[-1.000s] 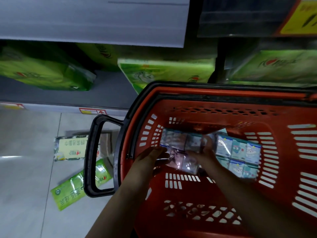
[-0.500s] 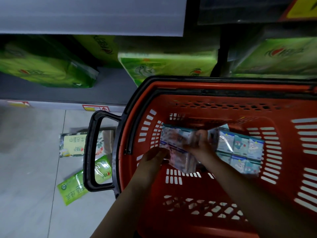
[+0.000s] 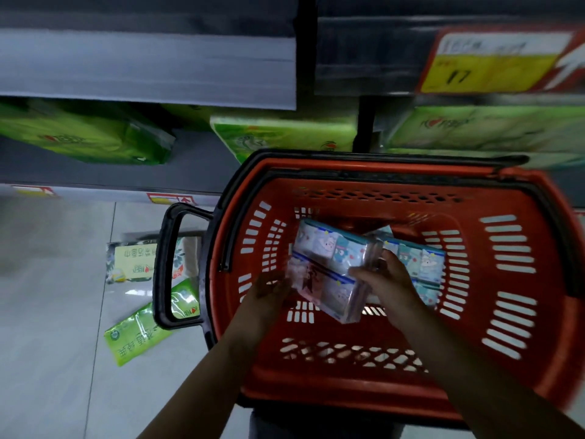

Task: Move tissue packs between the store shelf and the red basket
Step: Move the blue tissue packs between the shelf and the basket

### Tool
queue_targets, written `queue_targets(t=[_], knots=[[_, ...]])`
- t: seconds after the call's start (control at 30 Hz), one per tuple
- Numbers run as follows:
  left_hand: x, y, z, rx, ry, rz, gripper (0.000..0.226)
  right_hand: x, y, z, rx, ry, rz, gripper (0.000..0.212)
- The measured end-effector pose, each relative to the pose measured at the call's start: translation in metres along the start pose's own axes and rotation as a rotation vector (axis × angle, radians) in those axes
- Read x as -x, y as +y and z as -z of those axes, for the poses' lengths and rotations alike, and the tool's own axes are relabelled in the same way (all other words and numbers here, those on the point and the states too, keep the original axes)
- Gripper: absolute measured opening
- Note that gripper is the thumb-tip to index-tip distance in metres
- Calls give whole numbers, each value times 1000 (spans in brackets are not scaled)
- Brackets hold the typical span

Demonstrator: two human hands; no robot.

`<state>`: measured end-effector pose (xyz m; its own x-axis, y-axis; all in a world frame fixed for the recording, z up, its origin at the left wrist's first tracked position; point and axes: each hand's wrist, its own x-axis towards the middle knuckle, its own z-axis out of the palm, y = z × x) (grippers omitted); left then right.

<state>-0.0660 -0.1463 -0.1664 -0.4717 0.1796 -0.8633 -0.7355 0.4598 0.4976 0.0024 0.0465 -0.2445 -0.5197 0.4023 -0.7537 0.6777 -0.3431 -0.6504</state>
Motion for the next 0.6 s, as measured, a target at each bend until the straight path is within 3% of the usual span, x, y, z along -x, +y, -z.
queue_targets(t=[0.23,0.33,0.43,0.53,0.6], knots=[[43,31,-2,130,74,-29,25,65,-53,36,-125,-80,-26,33],[67,50,-6,115,113,-32,41,103,-85,49,-195,-102,-31,56],[103,74,-12,67,155,-143,33,143,-116,65,-241,-124,6,69],[140,103,-13,70,90,-199,38,180,-147,86,-287,-109,51,41],[163,121,-7,131,2,-200,25,203,-169,98,-318,-131,62,40]])
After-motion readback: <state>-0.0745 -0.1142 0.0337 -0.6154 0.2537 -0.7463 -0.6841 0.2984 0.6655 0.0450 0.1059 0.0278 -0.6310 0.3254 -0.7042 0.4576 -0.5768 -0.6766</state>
